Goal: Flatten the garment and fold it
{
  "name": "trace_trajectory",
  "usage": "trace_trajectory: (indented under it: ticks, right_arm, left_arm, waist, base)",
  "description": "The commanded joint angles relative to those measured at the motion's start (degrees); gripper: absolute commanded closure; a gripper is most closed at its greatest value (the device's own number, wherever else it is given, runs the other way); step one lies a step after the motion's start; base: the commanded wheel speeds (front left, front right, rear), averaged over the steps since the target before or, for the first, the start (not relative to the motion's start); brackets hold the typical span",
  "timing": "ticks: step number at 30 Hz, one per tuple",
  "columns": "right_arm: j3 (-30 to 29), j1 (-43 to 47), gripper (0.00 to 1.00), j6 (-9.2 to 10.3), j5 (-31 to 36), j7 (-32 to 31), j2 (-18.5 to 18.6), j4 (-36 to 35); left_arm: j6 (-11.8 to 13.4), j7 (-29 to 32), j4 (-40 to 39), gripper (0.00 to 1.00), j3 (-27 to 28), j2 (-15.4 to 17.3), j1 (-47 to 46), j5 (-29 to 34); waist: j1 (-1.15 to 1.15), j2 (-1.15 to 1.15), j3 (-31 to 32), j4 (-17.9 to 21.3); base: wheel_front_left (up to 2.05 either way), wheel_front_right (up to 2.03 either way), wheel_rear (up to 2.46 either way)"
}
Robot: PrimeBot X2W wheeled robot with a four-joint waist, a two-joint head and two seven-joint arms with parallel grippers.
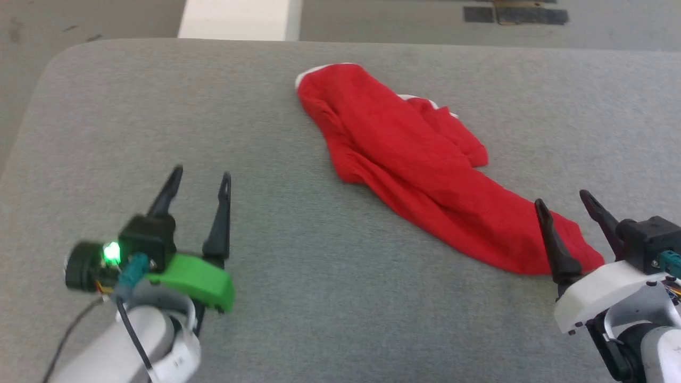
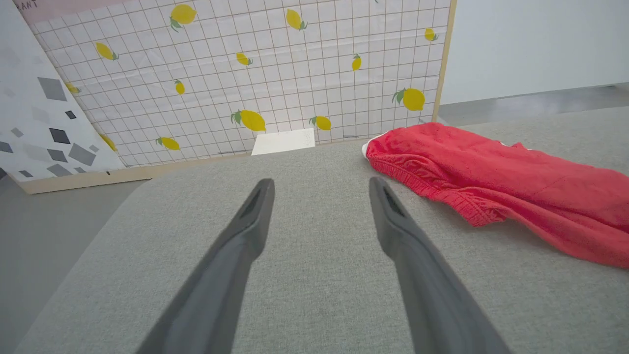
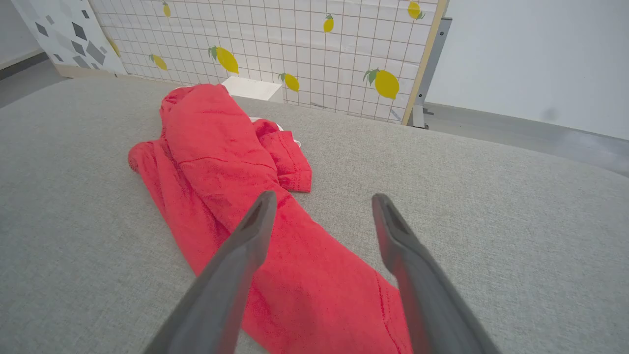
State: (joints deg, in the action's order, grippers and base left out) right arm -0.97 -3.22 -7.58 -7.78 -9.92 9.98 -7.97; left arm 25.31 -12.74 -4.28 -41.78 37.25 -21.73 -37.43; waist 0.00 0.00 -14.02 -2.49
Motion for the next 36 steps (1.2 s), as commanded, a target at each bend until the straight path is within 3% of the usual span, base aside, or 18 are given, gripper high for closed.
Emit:
trace_trajectory:
  ticks: [1, 4, 11, 17, 21, 27, 36]
  right_arm:
    - [0.1, 0.5, 0.0, 0.09, -0.6, -0.9, 0.5, 0.0]
    - [0.6, 0.3, 0.0, 0.09, -1.7, -4.4, 2.2, 0.9]
    - [1.3, -5.7, 0.0, 0.09, -7.6, -16.9, 8.3, 2.2]
    - [6.4, -19.0, 0.0, 0.09, -14.3, -33.7, 16.9, 5.5]
    - [9.3, -27.5, 0.0, 0.09, -17.9, -41.0, 19.9, 11.6]
    - [14.4, -35.2, 0.0, 0.09, -18.8, -45.8, 23.2, 20.8]
    - [23.0, -37.2, 0.0, 0.09, -19.6, -47.4, 27.0, 27.2]
  left_arm:
    - [0.9, -0.7, -0.1, 0.0, 0.1, -0.6, 1.7, 0.4]
    - [1.9, -1.5, -0.4, 0.0, 0.4, -1.8, 4.1, 1.0]
    - [1.1, -2.0, -0.8, 0.0, -0.8, -4.0, 3.5, 3.5]
    - [0.6, -2.1, -1.1, 0.0, -1.3, -5.6, 2.0, 4.7]
    - [0.4, -2.1, -0.8, 0.0, -1.3, -6.9, 1.3, 5.2]
    - [-0.1, -2.2, -0.1, 0.0, -1.5, -9.2, 0.6, 5.8]
    - [-0.5, -2.2, 0.4, 0.0, -0.6, -11.2, 1.3, 7.0]
  waist:
    - [0.0, 0.0, 1.2, -2.3]
    - [0.0, 0.0, 1.4, -3.9]
    - [0.0, 0.0, -0.6, -8.7]
    - [0.0, 0.0, -5.1, -12.2]
    - [0.0, 0.0, -7.3, -14.5]
    - [0.0, 0.0, -9.1, -17.8]
    - [0.0, 0.0, -10.6, -20.1]
  base:
    - [0.0, 0.0, 0.0]
    - [0.0, 0.0, 0.0]
    - [0.0, 0.0, 0.0]
    - [0.0, 0.0, 0.0]
    - [0.0, 0.0, 0.0]
    - [0.0, 0.0, 0.0]
    - [0.0, 0.0, 0.0]
